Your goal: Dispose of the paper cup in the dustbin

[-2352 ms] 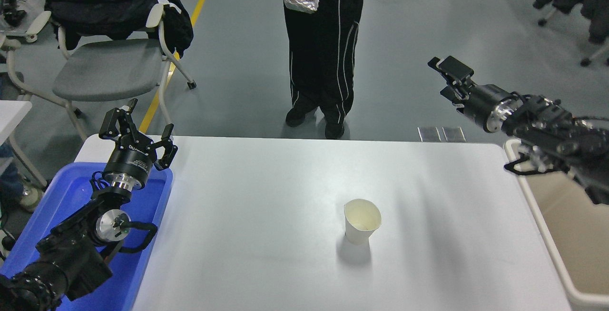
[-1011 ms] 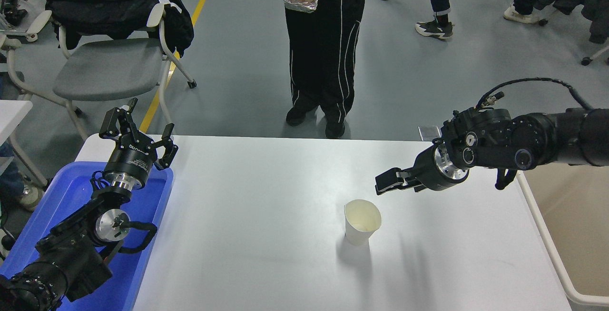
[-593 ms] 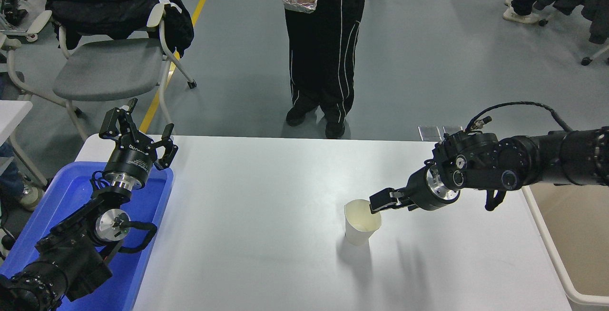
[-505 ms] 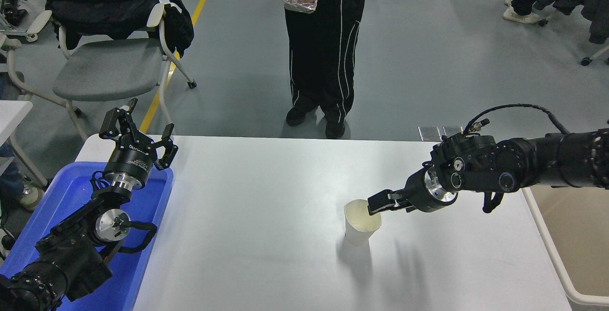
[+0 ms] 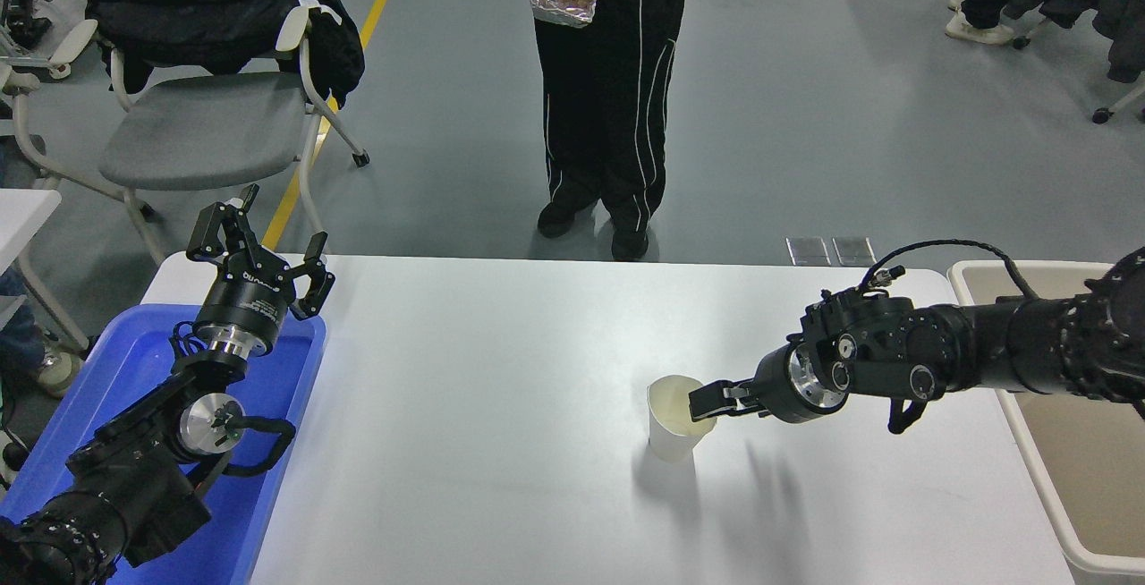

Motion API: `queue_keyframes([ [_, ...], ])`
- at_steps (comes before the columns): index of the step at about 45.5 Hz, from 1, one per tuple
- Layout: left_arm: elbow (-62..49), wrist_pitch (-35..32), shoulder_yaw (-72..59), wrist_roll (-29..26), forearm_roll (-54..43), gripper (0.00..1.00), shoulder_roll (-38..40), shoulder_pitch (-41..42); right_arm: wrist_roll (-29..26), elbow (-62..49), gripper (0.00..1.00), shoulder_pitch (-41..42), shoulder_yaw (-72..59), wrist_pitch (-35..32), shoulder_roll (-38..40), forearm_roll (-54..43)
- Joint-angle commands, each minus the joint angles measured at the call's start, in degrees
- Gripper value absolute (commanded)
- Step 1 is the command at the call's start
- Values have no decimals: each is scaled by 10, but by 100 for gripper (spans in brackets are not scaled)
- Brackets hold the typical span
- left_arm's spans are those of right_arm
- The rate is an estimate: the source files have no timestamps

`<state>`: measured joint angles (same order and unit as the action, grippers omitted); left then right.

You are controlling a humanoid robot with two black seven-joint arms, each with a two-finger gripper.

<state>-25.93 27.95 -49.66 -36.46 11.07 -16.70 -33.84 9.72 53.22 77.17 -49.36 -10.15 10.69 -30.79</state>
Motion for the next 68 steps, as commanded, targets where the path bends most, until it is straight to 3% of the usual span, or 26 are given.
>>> queue_keyframes([
  [1, 0, 0, 0, 1, 0, 100, 0, 0, 4, -11, 81, -15, 5, 12, -1, -10],
  [3, 0, 0, 0, 0, 0, 100, 0, 0, 5, -12, 75, -16, 6, 12, -1, -10],
  [11, 0, 0, 0, 0, 0, 100, 0, 0, 5, -12, 25, -14, 3, 10, -1, -11],
  [17, 0, 0, 0, 0, 0, 100, 0, 0, 6, -12, 1, -15, 3, 10, -1, -11],
  [41, 0, 0, 0, 0, 0, 100, 0, 0, 8, -11, 0, -15, 27, 23, 7, -10],
  [68, 0, 0, 0, 1, 0, 100, 0, 0, 13, 35, 0, 18, 163, 15, 113, -9],
])
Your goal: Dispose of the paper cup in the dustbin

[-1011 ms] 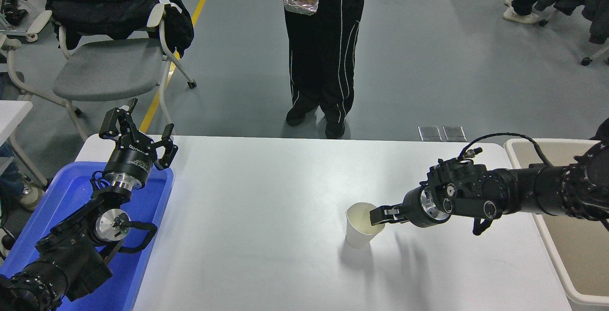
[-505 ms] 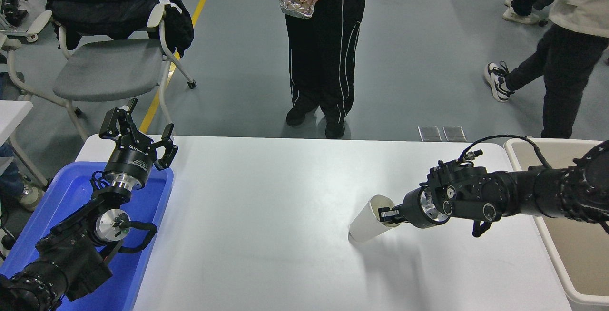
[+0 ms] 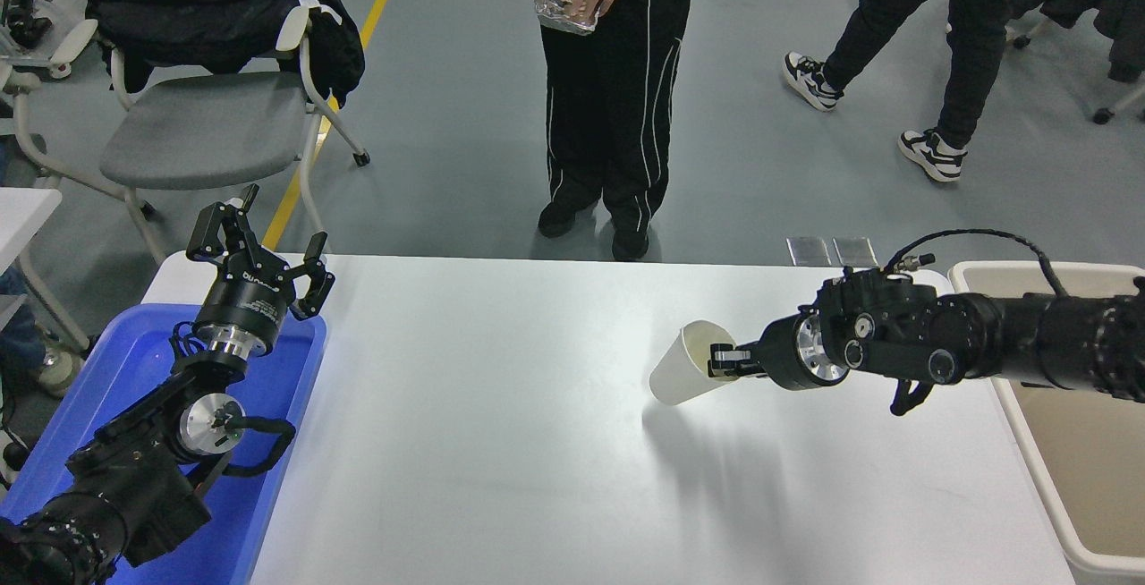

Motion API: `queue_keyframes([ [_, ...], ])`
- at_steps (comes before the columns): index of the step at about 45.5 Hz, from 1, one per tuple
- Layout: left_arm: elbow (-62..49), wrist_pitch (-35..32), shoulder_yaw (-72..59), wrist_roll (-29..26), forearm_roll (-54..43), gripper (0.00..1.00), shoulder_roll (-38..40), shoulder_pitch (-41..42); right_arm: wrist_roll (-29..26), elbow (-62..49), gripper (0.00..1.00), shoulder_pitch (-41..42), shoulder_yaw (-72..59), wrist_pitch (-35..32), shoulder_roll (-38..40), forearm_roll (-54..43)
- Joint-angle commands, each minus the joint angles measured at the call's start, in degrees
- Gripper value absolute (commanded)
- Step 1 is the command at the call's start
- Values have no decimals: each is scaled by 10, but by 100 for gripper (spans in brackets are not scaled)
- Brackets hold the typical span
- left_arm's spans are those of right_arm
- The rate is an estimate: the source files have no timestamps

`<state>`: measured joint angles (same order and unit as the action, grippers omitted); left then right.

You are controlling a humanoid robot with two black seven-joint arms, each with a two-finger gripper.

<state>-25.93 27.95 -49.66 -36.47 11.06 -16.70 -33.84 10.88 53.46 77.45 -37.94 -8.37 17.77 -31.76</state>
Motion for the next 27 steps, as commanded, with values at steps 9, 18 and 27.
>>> queue_keyframes([
  [9, 0, 0, 0, 1, 0, 100, 0, 0, 1, 93, 0, 45, 105, -9, 87, 6],
  [18, 0, 0, 0, 0, 0, 100, 0, 0, 0, 98, 0, 60, 164, -41, 119, 25],
  [27, 0, 0, 0, 0, 0, 100, 0, 0, 0, 83, 0, 75, 228, -74, 158, 76],
])
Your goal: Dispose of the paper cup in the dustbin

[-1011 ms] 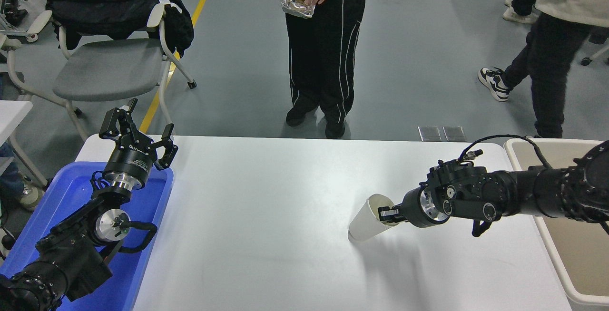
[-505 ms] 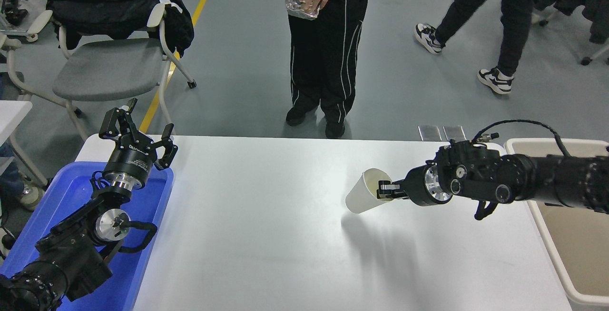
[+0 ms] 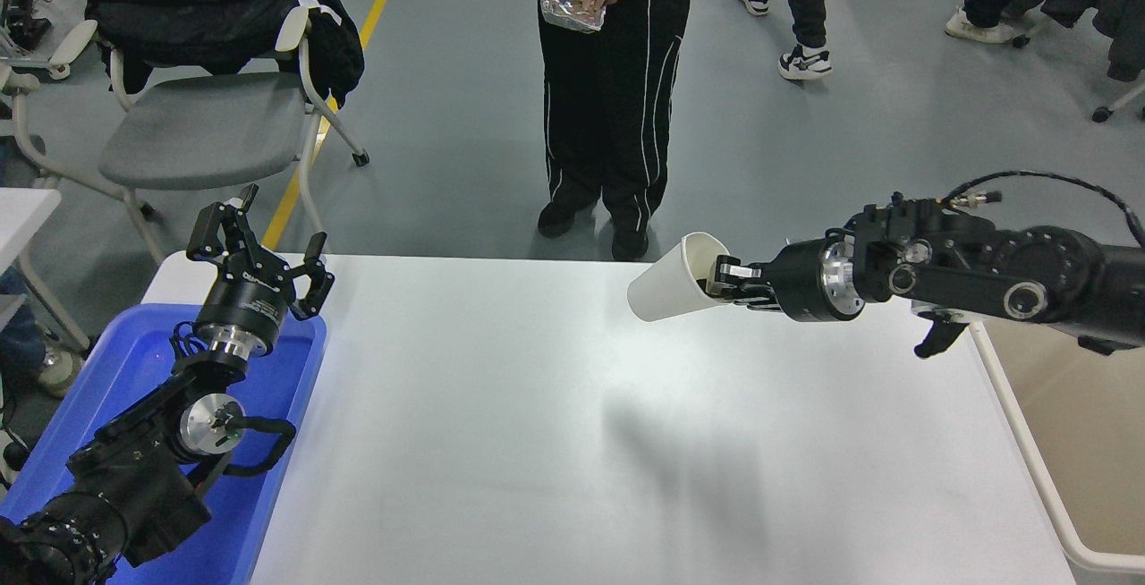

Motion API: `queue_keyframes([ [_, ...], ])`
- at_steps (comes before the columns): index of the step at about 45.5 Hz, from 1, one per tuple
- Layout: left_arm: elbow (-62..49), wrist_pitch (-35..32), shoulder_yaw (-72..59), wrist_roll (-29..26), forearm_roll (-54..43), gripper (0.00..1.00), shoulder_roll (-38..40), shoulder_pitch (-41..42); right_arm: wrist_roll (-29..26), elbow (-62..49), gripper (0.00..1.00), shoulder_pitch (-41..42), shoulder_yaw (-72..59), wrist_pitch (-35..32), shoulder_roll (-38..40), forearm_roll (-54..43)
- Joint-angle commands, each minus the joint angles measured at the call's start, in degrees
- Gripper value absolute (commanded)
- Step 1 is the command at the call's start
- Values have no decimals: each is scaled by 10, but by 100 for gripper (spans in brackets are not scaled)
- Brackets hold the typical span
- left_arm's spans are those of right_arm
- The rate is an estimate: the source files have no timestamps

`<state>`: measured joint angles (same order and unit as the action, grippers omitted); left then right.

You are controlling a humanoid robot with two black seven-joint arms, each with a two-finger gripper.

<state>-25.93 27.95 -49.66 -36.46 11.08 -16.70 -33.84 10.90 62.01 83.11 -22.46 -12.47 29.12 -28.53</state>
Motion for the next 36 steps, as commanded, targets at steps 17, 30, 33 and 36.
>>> queue_keyframes([
  [17, 0, 0, 0, 0, 0, 100, 0, 0, 0, -43, 0, 1, 107, -31, 74, 66],
  [30, 0, 0, 0, 0, 0, 100, 0, 0, -4, -266, 0, -50, 114, -33, 73, 115],
  [33, 0, 0, 0, 0, 0, 100, 0, 0, -5, -316, 0, -65, 114, -33, 73, 130],
  [36, 0, 0, 0, 0, 0, 100, 0, 0, -7, -363, 0, -78, 115, -33, 74, 144],
])
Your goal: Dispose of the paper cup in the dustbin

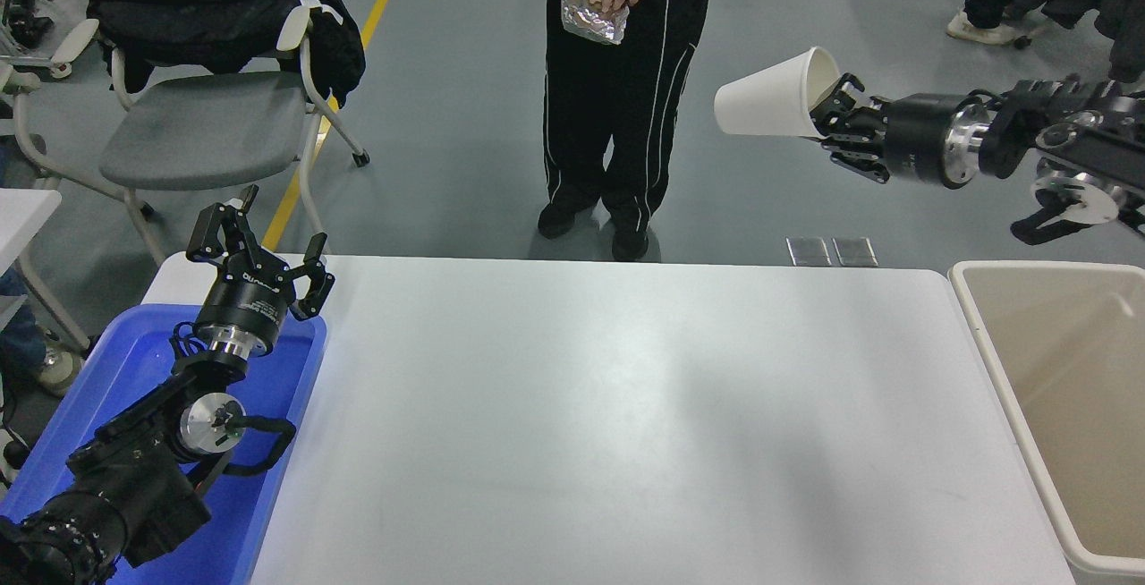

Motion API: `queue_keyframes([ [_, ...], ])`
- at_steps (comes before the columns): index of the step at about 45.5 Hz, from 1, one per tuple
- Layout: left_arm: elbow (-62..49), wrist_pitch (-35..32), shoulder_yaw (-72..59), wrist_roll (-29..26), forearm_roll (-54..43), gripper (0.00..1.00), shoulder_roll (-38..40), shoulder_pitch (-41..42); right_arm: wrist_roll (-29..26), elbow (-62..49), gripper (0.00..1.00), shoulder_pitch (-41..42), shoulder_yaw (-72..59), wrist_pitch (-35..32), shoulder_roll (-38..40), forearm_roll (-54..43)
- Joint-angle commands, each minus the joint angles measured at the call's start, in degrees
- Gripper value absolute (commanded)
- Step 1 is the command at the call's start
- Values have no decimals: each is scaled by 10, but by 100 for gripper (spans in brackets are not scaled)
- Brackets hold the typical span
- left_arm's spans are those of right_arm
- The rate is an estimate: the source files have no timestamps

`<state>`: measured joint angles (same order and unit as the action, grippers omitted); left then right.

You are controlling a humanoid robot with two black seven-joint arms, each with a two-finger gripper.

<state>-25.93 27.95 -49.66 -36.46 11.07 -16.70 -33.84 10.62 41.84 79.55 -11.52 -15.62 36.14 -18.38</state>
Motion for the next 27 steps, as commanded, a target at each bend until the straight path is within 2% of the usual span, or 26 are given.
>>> queue_keyframes([
  [1, 0, 0, 0, 0, 0, 100, 0, 0, -4, -178, 0, -47, 5, -1, 3, 47],
  [20, 0, 0, 0, 0, 0, 100, 0, 0, -17, -432, 0, -157, 5, 10, -2, 80],
  [27, 0, 0, 0, 0, 0, 100, 0, 0, -38, -457, 0, -208, 5, 73, -3, 78],
])
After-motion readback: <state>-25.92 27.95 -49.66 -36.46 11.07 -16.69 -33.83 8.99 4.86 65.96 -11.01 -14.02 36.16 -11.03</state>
